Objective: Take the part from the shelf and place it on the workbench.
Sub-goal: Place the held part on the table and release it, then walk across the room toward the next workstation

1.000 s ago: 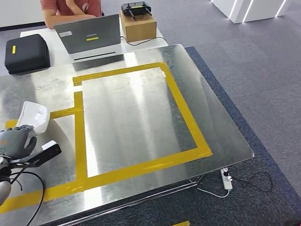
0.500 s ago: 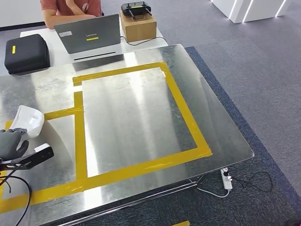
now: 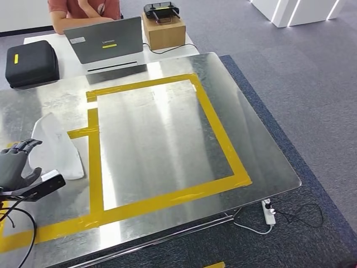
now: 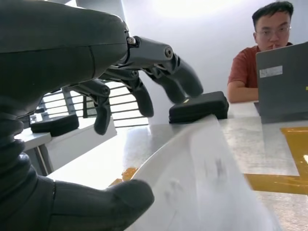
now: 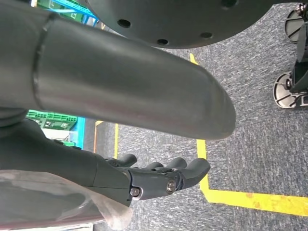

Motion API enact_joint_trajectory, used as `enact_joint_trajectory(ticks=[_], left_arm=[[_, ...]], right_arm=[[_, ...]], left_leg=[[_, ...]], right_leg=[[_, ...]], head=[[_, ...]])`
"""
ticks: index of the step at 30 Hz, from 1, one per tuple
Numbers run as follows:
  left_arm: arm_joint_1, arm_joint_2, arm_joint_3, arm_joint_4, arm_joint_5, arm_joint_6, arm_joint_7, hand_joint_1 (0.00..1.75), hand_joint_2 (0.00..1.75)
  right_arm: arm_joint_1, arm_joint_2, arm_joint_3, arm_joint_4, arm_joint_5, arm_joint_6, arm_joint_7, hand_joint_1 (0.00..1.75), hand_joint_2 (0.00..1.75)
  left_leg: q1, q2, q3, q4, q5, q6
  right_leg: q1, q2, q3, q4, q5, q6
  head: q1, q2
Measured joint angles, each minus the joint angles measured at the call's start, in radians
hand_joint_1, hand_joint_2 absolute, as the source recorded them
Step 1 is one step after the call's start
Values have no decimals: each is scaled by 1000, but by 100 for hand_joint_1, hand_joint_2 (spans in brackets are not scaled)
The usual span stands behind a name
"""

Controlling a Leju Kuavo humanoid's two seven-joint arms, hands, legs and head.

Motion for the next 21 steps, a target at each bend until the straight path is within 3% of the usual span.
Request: enact_joint_trajectory(ticks=[4, 11, 21], left_arm=[[3, -6, 0, -7, 9, 5, -17, 0, 0], [9, -28, -9, -27, 106, 51, -129, 0, 0], [37, -49, -8, -53, 120, 105, -140, 0, 0]], right_arm=[[0, 0, -2, 0, 1, 0, 0, 0, 0], [-1, 0, -2, 0, 5, 1, -6, 0, 0], [0, 0, -2, 0, 7, 2, -6, 0, 0]], left_leg=[[0, 0, 0, 0, 0, 0], [0, 0, 0, 0, 0, 0], [0, 0, 0, 0, 0, 0]], right_leg=[[0, 0, 0, 0, 0, 0], [0, 0, 0, 0, 0, 0], [0, 0, 0, 0, 0, 0]], head=[[0, 0], [0, 0], [0, 0]])
